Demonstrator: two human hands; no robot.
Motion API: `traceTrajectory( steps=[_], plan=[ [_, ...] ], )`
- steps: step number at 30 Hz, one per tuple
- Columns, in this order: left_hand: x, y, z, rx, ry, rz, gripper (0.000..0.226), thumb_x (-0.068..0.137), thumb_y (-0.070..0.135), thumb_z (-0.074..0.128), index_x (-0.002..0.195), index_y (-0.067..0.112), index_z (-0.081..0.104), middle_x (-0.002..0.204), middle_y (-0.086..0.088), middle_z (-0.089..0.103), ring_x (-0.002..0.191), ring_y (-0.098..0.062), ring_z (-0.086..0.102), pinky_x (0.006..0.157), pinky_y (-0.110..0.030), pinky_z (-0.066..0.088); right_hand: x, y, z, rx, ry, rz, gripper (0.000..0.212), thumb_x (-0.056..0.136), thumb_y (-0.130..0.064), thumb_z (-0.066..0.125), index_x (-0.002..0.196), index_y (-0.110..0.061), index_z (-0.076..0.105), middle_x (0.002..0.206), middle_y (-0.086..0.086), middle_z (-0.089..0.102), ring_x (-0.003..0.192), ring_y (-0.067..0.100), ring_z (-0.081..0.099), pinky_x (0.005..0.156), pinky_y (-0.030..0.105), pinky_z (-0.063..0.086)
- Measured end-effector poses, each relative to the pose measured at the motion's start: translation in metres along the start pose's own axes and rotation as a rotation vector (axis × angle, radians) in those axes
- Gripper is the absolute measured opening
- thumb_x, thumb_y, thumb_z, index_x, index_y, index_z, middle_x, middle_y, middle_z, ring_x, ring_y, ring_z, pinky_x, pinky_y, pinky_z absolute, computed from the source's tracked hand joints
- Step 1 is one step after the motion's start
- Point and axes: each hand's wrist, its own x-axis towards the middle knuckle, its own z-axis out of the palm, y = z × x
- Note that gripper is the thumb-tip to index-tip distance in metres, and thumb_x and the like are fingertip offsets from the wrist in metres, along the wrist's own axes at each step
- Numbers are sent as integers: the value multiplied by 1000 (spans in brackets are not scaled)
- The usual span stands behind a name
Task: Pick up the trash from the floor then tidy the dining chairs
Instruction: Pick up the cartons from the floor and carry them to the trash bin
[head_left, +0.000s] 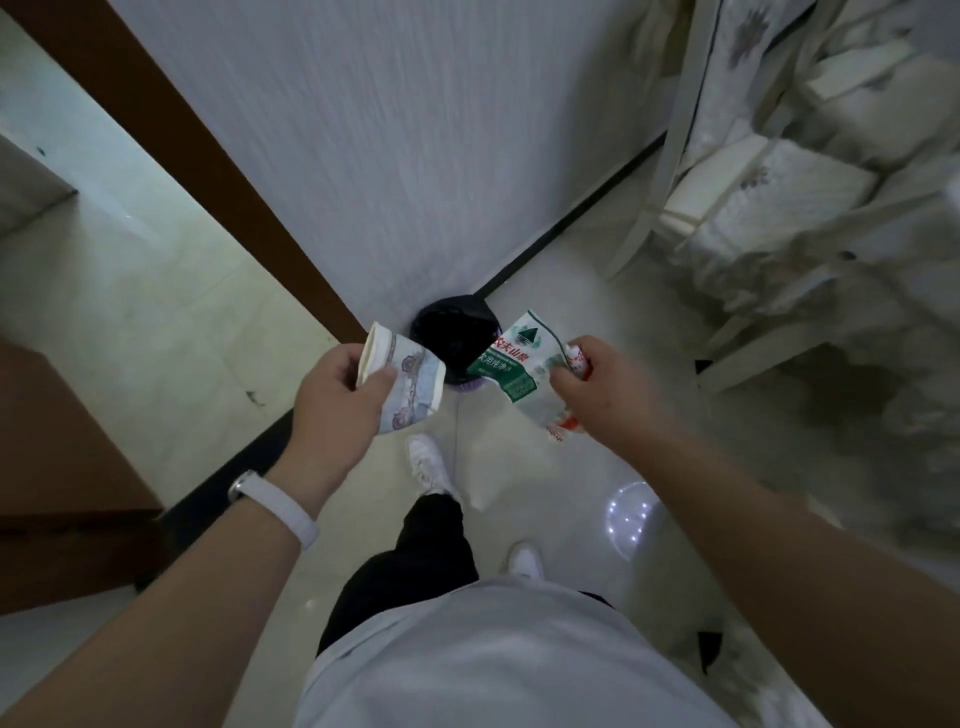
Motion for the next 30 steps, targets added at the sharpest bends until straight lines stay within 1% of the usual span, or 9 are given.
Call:
traceTrajectory(
  steps=[4,6,14,17,19,21,23,26,30],
  plan=[
    [76,-6,11,-4,-62,-13,8,93,18,66,101,19,67,95,2,70,87,-20,68,68,-31,55,55,-14,22,17,10,74,3,88,-26,60,86,-23,60,77,2,65,73,27,68,62,46,59],
    [116,-10,18,15,-114,-17,10,93,19,66,103,18,67,94,5,68,86,-15,66,64,-24,50,85,-21,33,18,18,122,4,85,-28,59,85,-23,59,76,3,64,73,29,67,61,51,59],
    [261,-48,56,152,-235,-87,14,93,23,67,104,15,66,97,0,69,89,-17,65,79,-36,55,196,-25,81,6,-6,221,7,85,-29,58,87,-22,60,77,-1,63,74,26,67,60,50,60],
    [300,-72,80,168,-243,-142,12,93,22,66,102,14,66,98,-3,69,87,-17,65,77,-38,55,241,-11,104,33,21,259,5,87,-26,60,88,-21,60,77,2,63,71,26,66,62,47,58],
    [323,-94,100,211,-259,-180,17,93,23,65,105,11,67,98,-3,69,87,-16,66,74,-36,56,272,5,122,47,26,260,4,89,-25,59,88,-20,60,73,-1,61,68,20,63,62,40,56],
    [345,-123,122,239,-264,-228,18,93,25,65,105,13,67,98,-4,70,89,-19,67,78,-41,58,304,28,144,69,17,256,5,90,-22,59,85,-23,57,69,-6,58,58,4,55,55,27,47],
    [362,-154,143,248,-268,-301,5,92,25,65,97,22,66,97,-2,70,90,-21,68,82,-47,58,334,53,167,78,-19,270,7,91,-21,58,85,-22,56,66,-9,54,52,-2,50,48,15,37],
    [385,-204,178,266,-265,-368,13,93,24,66,88,34,60,94,4,68,91,-18,67,86,-46,57,375,96,200,55,-82,275,9,91,-23,58,90,-14,58,68,-7,54,57,5,48,52,22,38],
    [420,-264,223,272,-216,-425,7,93,24,65,98,26,61,91,10,64,93,-17,65,80,-34,53,424,151,242,49,-125,289,11,90,-24,58,92,-13,58,70,-5,56,60,10,50,56,27,42]
  ],
)
